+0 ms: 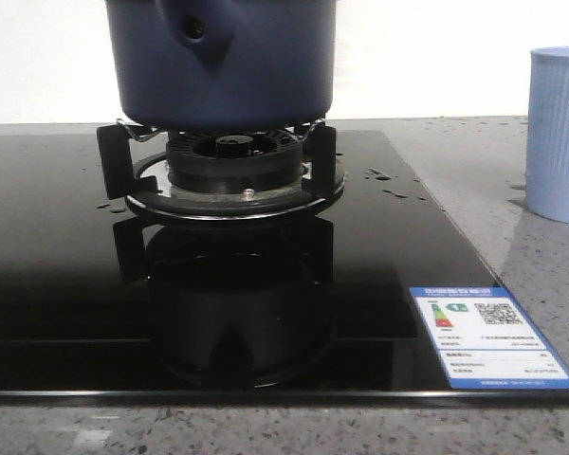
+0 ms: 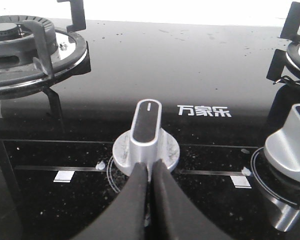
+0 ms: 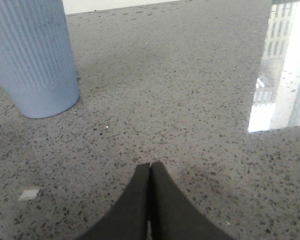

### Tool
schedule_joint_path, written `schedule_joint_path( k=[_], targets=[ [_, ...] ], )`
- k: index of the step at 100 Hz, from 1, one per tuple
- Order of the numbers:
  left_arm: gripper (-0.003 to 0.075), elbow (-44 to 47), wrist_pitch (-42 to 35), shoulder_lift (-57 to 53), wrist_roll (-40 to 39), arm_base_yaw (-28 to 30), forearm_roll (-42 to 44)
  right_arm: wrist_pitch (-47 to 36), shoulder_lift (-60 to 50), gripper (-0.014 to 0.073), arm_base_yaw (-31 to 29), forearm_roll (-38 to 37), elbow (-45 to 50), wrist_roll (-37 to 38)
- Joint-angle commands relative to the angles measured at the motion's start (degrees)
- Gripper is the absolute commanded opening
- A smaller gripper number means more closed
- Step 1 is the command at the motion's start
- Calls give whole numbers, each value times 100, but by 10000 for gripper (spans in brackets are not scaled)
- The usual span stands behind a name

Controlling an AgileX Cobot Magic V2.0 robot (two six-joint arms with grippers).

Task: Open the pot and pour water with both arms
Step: 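Move the left gripper up to the purple knob on the pot lid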

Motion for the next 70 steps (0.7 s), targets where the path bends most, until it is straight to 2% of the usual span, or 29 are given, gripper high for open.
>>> schedule_joint_path(
  k=[1, 39, 49, 56, 62, 70],
  targets=[
    [-19, 198, -252, -150, -47, -50, -75, -88, -96, -74, -16, -72, 150, -54],
    [-19, 198, -305, -150, -47, -50, 115, -88, -96, -74, -16, -189, 150, -54],
    [-19, 198, -443, -150, -47, -50, 9, -567, -96, -74, -16, -268, 150, -54],
    [-19, 198, -826, -150, -47, -50, -795, -1276, -96, -74, -16, 10, 150, -54],
    [-19, 198, -1310, -150, -47, -50, -2201, -1834, -96, -74, -16, 395, 150, -54],
    [-19, 198, -1655, -150, -47, -50, -3499, -2288, -96, -74, -16, 847, 150, -54]
  ],
)
